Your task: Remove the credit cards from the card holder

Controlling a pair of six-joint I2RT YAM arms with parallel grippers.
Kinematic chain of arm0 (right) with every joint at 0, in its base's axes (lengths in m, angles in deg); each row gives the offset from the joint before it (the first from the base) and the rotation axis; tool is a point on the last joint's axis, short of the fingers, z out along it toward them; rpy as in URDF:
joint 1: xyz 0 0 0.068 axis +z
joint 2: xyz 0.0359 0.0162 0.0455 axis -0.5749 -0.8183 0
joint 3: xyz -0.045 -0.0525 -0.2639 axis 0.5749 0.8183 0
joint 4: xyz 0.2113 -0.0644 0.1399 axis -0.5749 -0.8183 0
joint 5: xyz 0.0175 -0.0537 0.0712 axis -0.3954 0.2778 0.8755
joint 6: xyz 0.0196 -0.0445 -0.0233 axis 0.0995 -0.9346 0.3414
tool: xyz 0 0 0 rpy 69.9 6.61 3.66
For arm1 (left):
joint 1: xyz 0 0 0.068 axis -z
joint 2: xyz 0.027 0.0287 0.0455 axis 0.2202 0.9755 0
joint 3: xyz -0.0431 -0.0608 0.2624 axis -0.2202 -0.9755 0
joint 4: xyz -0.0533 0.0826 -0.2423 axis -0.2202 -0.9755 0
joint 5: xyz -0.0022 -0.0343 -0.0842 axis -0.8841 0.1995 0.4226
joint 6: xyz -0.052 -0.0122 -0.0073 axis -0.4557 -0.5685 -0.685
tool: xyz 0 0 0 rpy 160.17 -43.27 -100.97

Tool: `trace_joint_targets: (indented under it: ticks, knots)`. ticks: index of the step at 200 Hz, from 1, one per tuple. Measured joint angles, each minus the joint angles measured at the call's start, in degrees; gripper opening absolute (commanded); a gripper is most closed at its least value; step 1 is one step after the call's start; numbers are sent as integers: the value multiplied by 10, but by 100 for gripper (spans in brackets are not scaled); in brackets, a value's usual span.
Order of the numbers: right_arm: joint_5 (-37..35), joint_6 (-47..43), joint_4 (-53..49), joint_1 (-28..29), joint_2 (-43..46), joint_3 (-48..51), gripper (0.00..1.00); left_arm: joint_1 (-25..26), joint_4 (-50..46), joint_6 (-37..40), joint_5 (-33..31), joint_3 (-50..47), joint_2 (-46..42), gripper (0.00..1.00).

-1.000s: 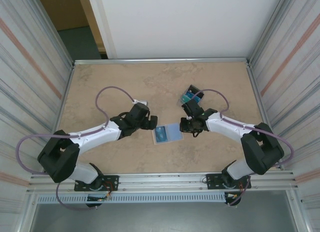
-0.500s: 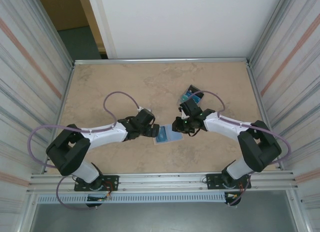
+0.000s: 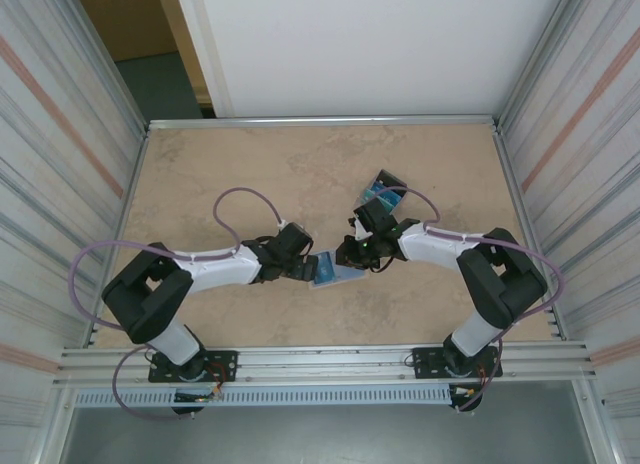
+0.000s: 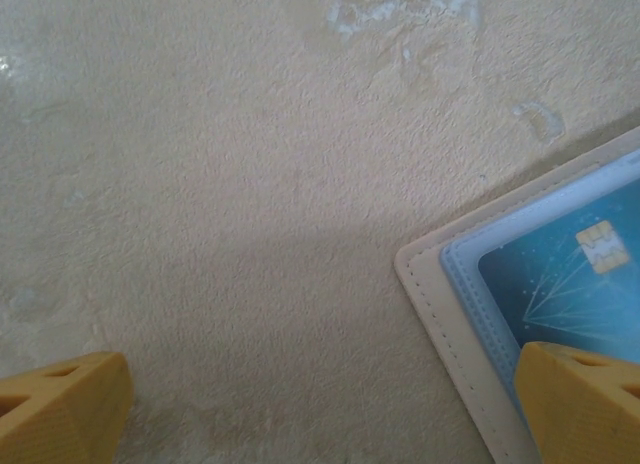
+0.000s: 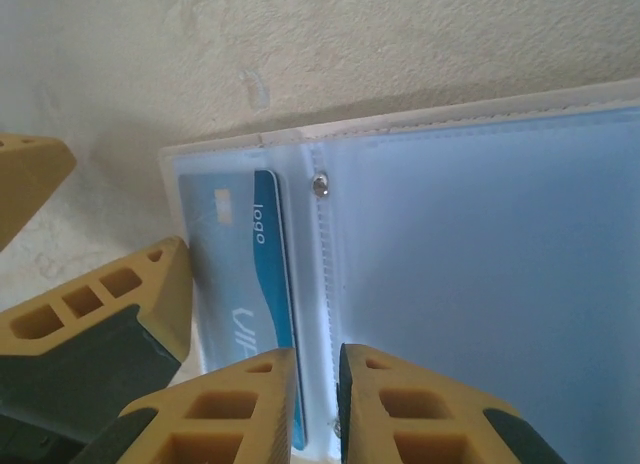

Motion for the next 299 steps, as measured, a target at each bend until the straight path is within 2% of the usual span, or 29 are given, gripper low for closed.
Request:
trace_joint_targets:
  ticks: [136, 210, 299]
  knots:
    - [50, 19, 60, -12, -42, 1, 17, 3, -12, 3, -5, 17, 12, 99]
    - [55, 25, 72, -14, -53, 4, 11, 3, -14, 5, -7, 21, 16, 99]
    - [70, 28, 97, -17, -53, 16, 12, 3, -15, 5, -11, 24, 19, 99]
